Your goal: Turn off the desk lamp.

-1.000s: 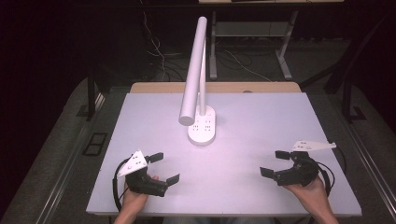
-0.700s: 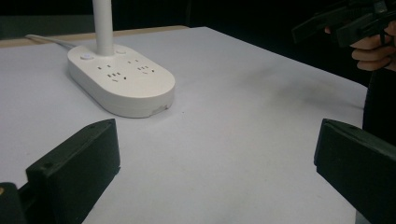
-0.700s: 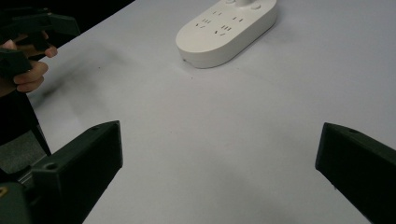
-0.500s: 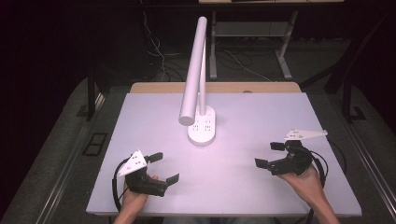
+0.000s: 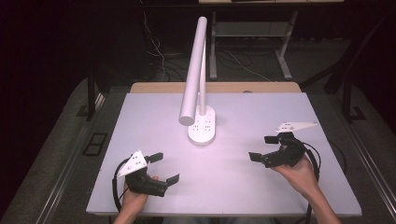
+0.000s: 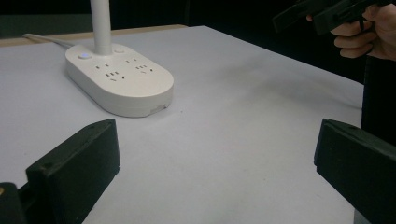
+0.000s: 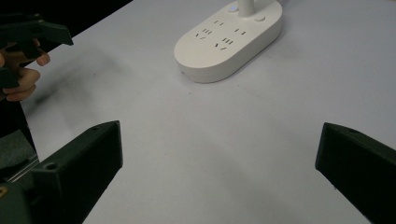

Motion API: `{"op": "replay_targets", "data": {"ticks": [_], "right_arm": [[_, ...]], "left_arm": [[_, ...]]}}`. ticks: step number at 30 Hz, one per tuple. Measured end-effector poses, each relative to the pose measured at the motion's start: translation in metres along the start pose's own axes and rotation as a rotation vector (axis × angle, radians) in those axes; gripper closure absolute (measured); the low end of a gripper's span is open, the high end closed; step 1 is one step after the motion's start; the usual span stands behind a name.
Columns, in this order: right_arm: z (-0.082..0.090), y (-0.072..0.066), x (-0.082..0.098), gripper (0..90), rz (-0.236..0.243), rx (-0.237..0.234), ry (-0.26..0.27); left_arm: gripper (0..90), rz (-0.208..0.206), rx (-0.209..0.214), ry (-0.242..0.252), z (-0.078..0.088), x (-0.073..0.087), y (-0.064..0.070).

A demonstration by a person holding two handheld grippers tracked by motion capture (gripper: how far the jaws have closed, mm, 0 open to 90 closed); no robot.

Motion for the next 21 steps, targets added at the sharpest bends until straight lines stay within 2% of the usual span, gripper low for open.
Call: {"op": "replay_targets", "data": {"ticks": [11,21], "right_arm": [[-0.013,0.003,-0.017,0.7,0.003,-0.005,-0.023],[-0.027,0.008,-0.039,0.7,0.031,-0.003,-0.034]], "left_arm": [[0.0,0.005,0.0,0.0,-0.001,0.0,-0.002],[0.0,0.005,0.007,0.0,-0.001,0.0,-0.002]]}}
Point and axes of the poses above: each handheld gripper's, and its own axes: z roughly backward along the jaws, x roughly out of its underside, y roughly to its right, the point moved 9 cm from there along -z, roughly forward along the jaws, and after that the axes turned 7 degrees about -x, right-handed, at the moved point
